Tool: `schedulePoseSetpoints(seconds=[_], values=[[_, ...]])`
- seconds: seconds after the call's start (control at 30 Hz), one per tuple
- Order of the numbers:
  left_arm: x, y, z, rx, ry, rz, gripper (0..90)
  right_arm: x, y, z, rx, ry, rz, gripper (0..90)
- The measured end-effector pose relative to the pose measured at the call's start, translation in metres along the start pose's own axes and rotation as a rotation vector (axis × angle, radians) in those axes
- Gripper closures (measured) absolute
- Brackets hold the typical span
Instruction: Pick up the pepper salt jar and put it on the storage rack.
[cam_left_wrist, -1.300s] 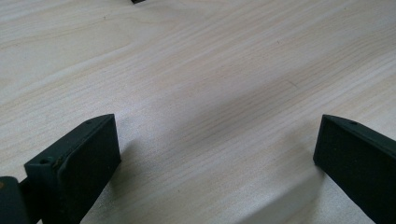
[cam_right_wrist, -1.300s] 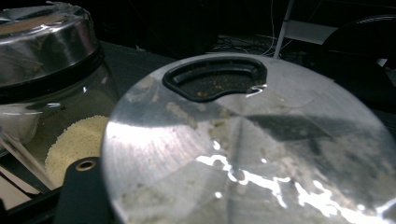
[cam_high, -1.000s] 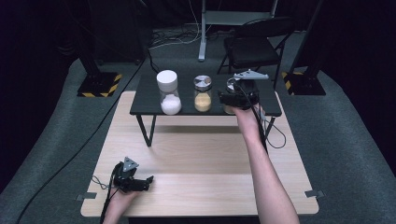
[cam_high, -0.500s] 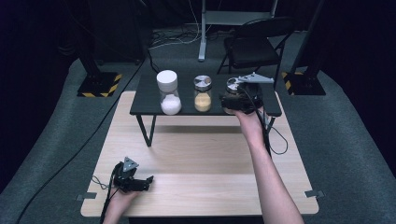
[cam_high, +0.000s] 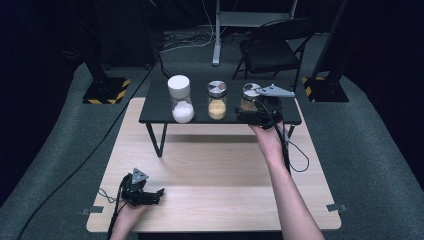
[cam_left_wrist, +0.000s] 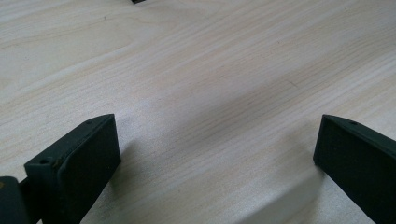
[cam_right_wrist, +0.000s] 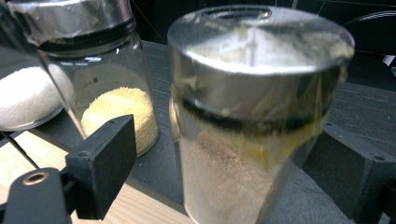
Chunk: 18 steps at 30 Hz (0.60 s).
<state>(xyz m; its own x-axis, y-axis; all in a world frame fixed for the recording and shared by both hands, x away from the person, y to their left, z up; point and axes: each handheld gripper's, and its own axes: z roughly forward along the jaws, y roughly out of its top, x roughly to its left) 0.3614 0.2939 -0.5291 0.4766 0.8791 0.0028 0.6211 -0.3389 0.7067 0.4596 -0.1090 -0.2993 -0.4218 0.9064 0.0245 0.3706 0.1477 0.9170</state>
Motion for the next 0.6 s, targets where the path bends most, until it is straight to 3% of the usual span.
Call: schedulePoseSetpoints(seconds=[0.6], values=[[0.0,0.0,0.0,-0.003,-0.001,-0.003,0.2,-0.002,-0.024,-0.011,-0.008,0.005,0.012,10.8]])
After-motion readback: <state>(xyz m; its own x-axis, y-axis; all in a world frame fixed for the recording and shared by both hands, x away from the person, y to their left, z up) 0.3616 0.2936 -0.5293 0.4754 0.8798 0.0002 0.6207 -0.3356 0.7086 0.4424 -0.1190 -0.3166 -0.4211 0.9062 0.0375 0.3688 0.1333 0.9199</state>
